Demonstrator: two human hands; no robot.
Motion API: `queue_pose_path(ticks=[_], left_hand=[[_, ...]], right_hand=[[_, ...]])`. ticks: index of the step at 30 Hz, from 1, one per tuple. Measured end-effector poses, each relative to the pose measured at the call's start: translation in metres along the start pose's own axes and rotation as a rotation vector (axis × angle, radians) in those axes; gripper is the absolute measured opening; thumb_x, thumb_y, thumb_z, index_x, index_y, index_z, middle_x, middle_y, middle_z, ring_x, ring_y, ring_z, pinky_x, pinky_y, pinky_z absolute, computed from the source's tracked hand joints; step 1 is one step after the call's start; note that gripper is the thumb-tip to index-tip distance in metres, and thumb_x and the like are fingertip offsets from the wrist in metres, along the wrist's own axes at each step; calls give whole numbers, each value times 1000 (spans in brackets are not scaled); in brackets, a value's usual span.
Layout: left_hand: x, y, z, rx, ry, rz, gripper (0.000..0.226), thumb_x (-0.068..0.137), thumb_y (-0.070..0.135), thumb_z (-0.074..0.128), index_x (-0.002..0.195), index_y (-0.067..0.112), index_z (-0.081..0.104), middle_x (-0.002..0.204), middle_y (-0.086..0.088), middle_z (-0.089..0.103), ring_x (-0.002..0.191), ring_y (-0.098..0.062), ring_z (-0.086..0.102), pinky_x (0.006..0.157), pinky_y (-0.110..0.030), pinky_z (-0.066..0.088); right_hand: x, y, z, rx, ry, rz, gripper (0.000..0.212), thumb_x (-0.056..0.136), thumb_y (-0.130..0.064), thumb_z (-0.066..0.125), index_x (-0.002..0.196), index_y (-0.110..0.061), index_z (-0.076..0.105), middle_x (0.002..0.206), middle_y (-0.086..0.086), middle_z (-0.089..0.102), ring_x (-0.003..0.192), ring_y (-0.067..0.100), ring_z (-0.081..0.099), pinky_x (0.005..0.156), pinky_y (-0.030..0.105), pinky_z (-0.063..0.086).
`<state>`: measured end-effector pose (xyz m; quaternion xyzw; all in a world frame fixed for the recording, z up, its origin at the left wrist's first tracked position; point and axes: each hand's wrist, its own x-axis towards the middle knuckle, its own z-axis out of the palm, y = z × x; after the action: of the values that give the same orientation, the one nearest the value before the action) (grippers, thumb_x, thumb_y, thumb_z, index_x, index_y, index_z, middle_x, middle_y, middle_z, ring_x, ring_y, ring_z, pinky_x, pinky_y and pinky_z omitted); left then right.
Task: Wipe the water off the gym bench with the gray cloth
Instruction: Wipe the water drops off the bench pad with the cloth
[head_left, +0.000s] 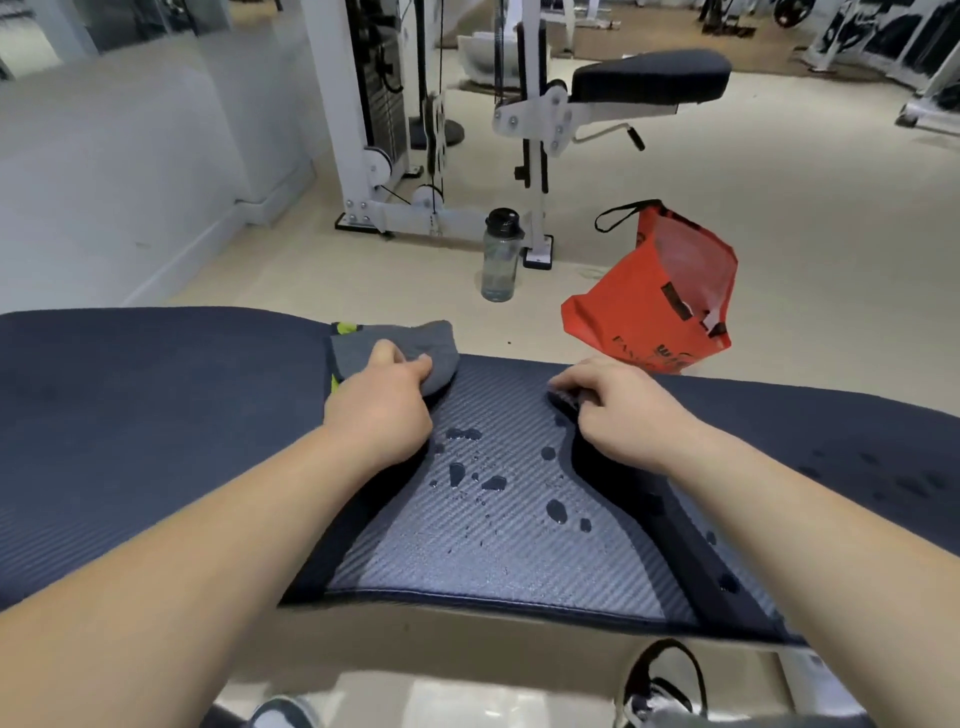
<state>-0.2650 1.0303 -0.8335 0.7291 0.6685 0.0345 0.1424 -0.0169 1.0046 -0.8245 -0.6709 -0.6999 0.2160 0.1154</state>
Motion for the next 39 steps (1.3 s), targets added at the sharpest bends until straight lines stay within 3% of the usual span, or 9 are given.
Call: queue_pose_path(ticks=[3,8,11,15,19,22,27,33,39], left_hand=[[2,22,5,0,26,5,46,91,11,48,134,27,55,134,-2,41,108,-31,58,75,-39,48],[-15,38,19,-159,-83,296,56,94,19,46,144,45,51,131,15,44,106,-16,55,93,-34,50],[-3,17,13,-84,48,189,56,93,21,47,142,48,51,128,13,46,112,-20,58,91,-35,49],[-11,5,4,10,39,-3,38,90,15,47,124,30,56,121,-3,40,90,-33,56,78,-39,47],[-57,19,16,-103,-150,261,49,93,19,48,137,41,52,118,4,38,102,-28,60,86,-33,48],[-55,8,12,-127,-109,229,56,95,22,46,143,50,49,117,10,41,107,-23,59,90,-34,50],[-56,-2,2,84,3,3,42,93,15,47,135,19,48,124,-9,38,85,-35,56,72,-39,46],[-109,19,18,-80,-175,333,55,94,25,49,147,37,44,122,2,38,98,-31,60,88,-35,50],[-77,-15,-1,237,47,36,46,94,19,50,139,27,46,123,-6,42,97,-34,63,69,-38,44]], right_hand=[[-2,4,-3,13,-4,3,49,89,-2,44,128,-20,69,134,-2,61,127,22,55,110,37,43],[-7,10,-8,27,19,23,48,88,-3,44,124,-20,71,135,1,64,127,24,56,108,41,46],[-6,7,-8,37,24,20,46,91,-2,44,128,-16,69,138,2,62,128,23,56,110,35,44],[-7,2,-3,24,3,-11,46,91,-2,44,125,-17,70,135,3,64,124,25,58,107,39,47],[-2,1,7,-27,-46,-23,44,89,-7,47,121,-21,73,129,2,64,122,25,59,106,42,48],[1,-1,9,-40,-59,4,43,89,-10,47,122,-24,73,130,0,63,124,24,57,107,43,47],[-5,-2,1,72,-25,55,52,89,0,43,132,-18,67,140,0,64,130,18,56,109,27,41],[-8,-8,8,20,-21,24,42,95,-8,46,127,-19,70,137,1,64,129,21,57,112,35,43],[-7,-9,12,-37,-57,27,41,97,-12,44,129,-20,69,136,4,57,129,24,53,111,36,41]])
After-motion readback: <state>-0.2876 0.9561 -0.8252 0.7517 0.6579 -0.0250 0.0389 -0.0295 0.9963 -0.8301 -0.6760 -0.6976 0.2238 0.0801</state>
